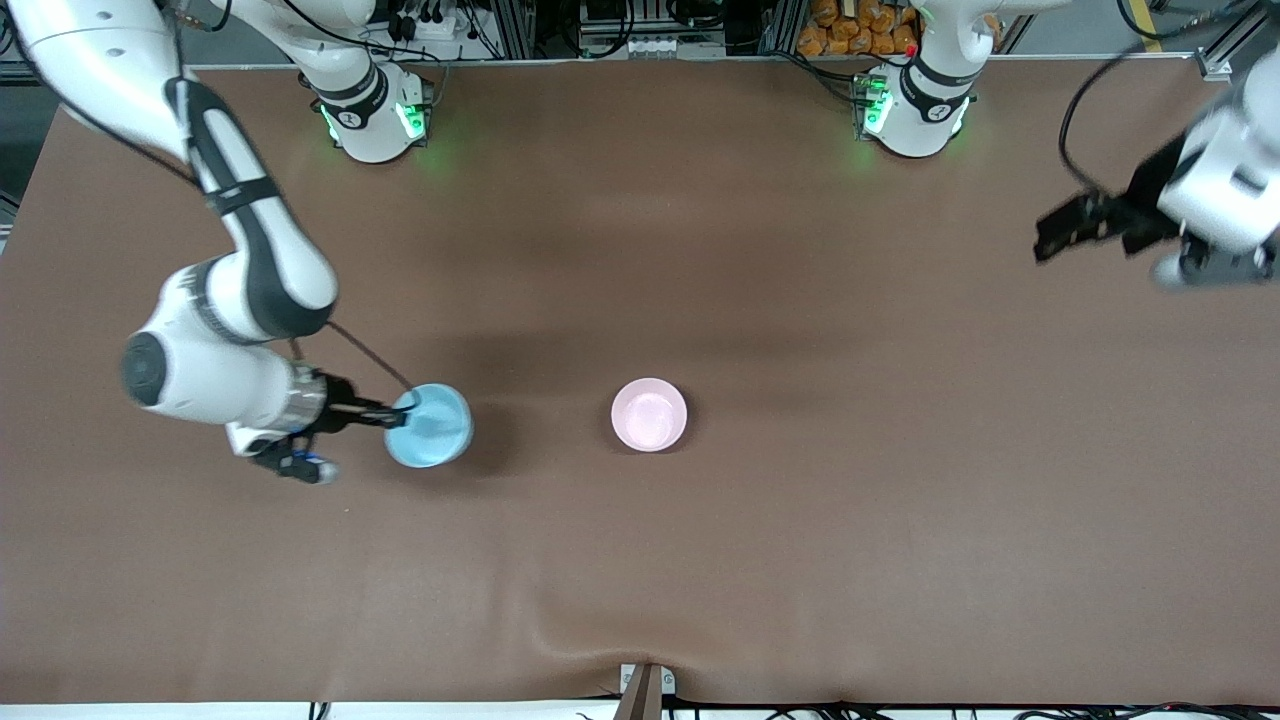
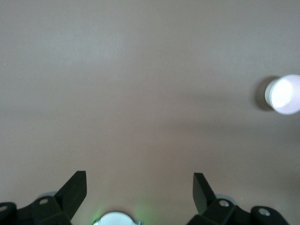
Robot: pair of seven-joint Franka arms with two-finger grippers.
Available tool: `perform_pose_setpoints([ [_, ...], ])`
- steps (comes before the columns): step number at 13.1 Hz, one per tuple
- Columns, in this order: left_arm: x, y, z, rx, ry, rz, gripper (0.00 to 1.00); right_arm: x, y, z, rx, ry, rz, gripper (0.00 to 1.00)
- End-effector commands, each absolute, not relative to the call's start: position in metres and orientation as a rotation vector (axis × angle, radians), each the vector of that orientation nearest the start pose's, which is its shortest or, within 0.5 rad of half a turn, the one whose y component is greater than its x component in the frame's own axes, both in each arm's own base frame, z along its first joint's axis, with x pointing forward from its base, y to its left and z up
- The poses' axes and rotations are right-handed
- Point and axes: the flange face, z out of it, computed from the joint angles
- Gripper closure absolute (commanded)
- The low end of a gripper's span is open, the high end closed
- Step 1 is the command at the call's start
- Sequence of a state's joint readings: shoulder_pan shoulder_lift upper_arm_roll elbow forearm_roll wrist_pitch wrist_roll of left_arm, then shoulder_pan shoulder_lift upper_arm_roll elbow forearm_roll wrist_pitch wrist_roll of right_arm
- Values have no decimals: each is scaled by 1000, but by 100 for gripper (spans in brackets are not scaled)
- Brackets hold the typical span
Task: Stack pink and blue bowls on white bowl
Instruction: 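Carry the blue bowl with the right gripper over the pink bowl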
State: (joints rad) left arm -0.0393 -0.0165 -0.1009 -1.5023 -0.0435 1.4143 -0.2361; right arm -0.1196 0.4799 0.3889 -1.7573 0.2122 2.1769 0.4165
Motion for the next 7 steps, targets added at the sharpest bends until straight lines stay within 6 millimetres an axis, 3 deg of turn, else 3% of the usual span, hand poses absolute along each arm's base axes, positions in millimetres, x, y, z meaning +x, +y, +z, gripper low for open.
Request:
perform_pose_setpoints([
  [1, 497, -73, 665, -3177, -119, 132, 0, 622, 237, 328, -2756, 518, 175, 100],
  [4, 514, -53, 658, -3176, -52, 117, 0, 620, 296, 330, -2717, 617, 175, 100],
  [7, 535, -33, 648, -3171, -31, 89, 0, 594, 372, 316, -2723, 698, 233, 100],
])
